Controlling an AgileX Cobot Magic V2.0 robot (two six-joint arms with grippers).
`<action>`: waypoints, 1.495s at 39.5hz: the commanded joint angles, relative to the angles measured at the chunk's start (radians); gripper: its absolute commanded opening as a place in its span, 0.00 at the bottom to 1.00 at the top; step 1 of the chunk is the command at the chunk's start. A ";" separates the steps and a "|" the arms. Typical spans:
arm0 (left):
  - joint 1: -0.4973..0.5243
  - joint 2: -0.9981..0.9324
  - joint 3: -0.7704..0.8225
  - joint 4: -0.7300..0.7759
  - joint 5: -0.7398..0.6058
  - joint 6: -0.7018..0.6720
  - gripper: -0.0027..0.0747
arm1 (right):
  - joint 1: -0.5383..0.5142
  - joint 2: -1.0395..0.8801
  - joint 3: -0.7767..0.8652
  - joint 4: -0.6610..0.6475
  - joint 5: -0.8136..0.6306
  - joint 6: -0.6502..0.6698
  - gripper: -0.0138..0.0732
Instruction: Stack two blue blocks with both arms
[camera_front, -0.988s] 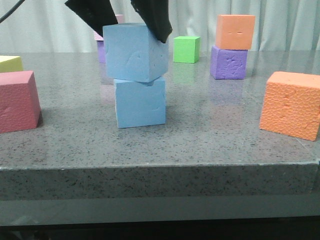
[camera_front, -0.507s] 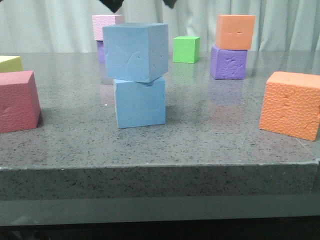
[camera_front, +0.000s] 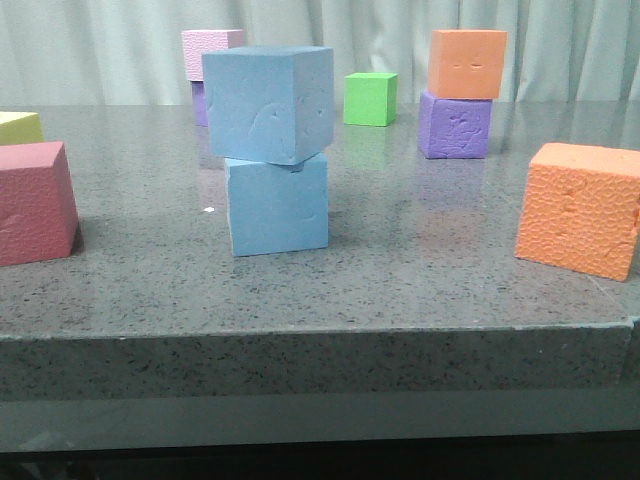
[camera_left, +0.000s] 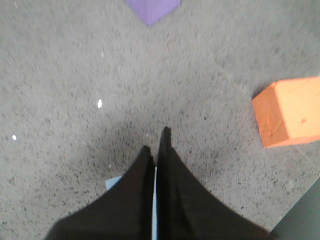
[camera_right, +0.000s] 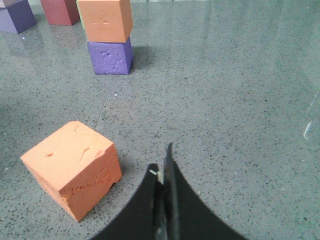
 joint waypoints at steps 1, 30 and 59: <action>-0.010 -0.118 0.057 0.000 -0.156 0.007 0.01 | -0.004 0.003 -0.026 -0.027 -0.067 -0.007 0.08; -0.008 -1.026 1.155 0.014 -0.933 0.007 0.01 | -0.004 0.003 -0.026 -0.027 -0.067 -0.007 0.08; -0.008 -1.399 1.346 0.014 -0.929 0.005 0.01 | -0.004 0.003 -0.026 -0.027 -0.067 -0.007 0.08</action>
